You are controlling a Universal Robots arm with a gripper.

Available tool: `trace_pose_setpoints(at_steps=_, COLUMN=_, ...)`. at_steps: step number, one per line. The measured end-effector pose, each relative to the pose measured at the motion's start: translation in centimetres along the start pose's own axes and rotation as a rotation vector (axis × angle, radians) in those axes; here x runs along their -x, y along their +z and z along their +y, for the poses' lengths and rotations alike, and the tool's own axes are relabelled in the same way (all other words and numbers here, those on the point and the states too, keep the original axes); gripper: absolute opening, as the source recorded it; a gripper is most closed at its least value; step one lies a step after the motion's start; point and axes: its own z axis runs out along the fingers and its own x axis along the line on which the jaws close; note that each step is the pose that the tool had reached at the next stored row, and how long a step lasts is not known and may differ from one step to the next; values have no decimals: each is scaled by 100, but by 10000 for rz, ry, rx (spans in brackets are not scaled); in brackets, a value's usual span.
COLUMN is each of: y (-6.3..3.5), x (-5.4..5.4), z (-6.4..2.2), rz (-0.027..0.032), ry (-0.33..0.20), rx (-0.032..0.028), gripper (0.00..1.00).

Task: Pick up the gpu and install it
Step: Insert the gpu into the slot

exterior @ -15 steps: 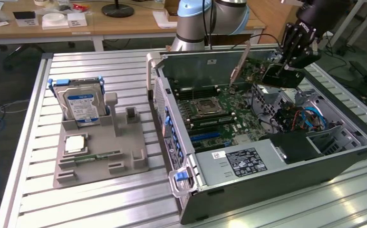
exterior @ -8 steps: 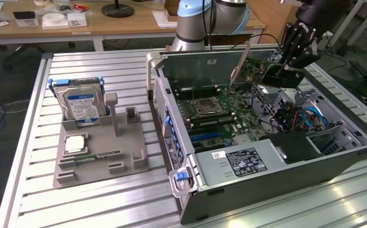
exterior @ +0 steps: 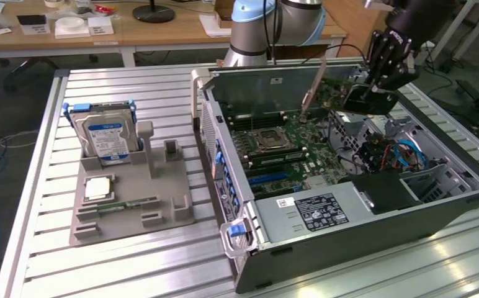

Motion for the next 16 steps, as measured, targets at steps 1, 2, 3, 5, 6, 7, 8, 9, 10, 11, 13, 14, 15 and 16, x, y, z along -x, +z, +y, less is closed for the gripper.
trace_pose_setpoints(at_steps=1, y=1, x=-1, z=2, rz=-16, ry=-32, rx=-48, gripper=27)
trace_pose_setpoints(at_steps=2, y=3, x=-1, z=4, rz=-35, ry=-64, rx=-97, gripper=27)
trace_pose_setpoints(at_steps=3, y=4, x=-2, z=6, rz=-52, ry=-94, rx=-145, gripper=27)
trace_pose_setpoints(at_steps=5, y=4, x=-2, z=5, rz=-56, ry=-118, rx=-157, gripper=27)
trace_pose_setpoints(at_steps=6, y=4, x=-2, z=5, rz=-55, ry=-118, rx=-157, gripper=27)
trace_pose_setpoints(at_steps=7, y=4, x=-2, z=6, rz=-56, ry=-119, rx=-157, gripper=27)
trace_pose_setpoints(at_steps=8, y=4, x=-2, z=5, rz=-56, ry=-118, rx=-157, gripper=27)
trace_pose_setpoints(at_steps=9, y=4, x=-2, z=6, rz=-55, ry=-118, rx=-157, gripper=27)
trace_pose_setpoints(at_steps=10, y=4, x=-2, z=6, rz=-55, ry=-118, rx=-157, gripper=27)
trace_pose_setpoints(at_steps=11, y=4, x=-2, z=6, rz=-56, ry=-118, rx=-157, gripper=27)
trace_pose_setpoints(at_steps=13, y=6, x=-2, z=7, rz=-59, ry=-118, rx=-162, gripper=27)
trace_pose_setpoints(at_steps=14, y=9, x=-3, z=10, rz=-64, ry=-121, rx=-174, gripper=27)
trace_pose_setpoints(at_steps=15, y=11, x=-4, z=12, rz=-69, ry=-135, rx=-190, gripper=27)
trace_pose_setpoints(at_steps=16, y=12, x=-5, z=12, rz=-74, ry=-159, rx=-208, gripper=27)
